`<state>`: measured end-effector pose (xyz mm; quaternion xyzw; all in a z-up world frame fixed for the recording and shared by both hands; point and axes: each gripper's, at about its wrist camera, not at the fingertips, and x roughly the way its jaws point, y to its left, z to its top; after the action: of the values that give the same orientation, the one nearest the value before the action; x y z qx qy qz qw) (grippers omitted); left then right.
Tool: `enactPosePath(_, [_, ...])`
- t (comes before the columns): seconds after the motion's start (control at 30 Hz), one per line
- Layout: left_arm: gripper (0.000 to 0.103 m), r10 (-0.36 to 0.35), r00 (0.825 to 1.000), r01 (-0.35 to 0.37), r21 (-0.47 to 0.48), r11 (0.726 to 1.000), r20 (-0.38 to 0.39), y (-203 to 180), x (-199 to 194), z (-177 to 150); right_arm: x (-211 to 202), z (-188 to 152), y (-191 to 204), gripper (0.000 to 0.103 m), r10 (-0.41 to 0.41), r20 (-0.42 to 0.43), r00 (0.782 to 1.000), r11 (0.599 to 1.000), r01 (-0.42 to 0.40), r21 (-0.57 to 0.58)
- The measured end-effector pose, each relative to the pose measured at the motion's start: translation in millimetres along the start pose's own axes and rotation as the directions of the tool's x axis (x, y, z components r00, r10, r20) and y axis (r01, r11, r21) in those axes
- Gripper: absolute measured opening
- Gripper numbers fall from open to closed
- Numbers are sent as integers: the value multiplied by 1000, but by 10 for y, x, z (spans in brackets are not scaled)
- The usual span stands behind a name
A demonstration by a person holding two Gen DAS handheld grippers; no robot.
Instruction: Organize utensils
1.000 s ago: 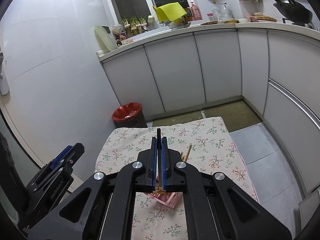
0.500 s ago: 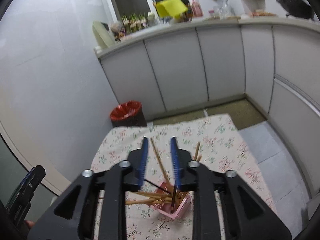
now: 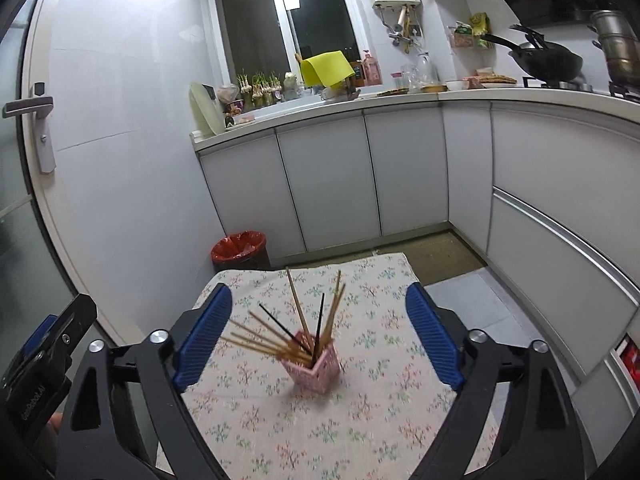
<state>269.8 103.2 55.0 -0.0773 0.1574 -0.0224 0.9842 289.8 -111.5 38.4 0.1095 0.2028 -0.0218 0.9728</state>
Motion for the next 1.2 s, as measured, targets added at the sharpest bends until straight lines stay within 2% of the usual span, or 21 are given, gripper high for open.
enactPosePath(0.17, [94,23,1000,-24,39,999,1,-112,-316,-144,-299,-186,-107,96,-62,10,998,998,63,-20])
enactPosePath(0.33, [96,51,999,-50,61,997,-17,-206,-584,-302,-560,-389,-248,96,-126,-13,992,992,126,-1])
enactPosePath(0.47, [96,70,997,-65,85,994,-46,-280,-697,-429,-727,-514,-256,96,-204,1,979,978,204,-51])
enactPosePath(0.6, [96,91,994,-85,116,990,-52,-351,-812,-551,-891,-618,-398,96,-193,-15,981,981,193,14])
enactPosePath(0.87, [96,62,993,-49,124,991,-102,-434,-1005,-755,-1071,-877,-646,96,-211,-82,974,974,217,65])
enactPosePath(0.97, [96,61,993,-48,130,990,-104,-460,-1065,-821,-1188,-965,-710,96,-234,-73,969,969,239,63])
enactPosePath(1.2, [96,54,985,-29,149,988,-163,-560,-1198,-1042,-1393,-1217,-839,96,-256,-98,962,963,262,55])
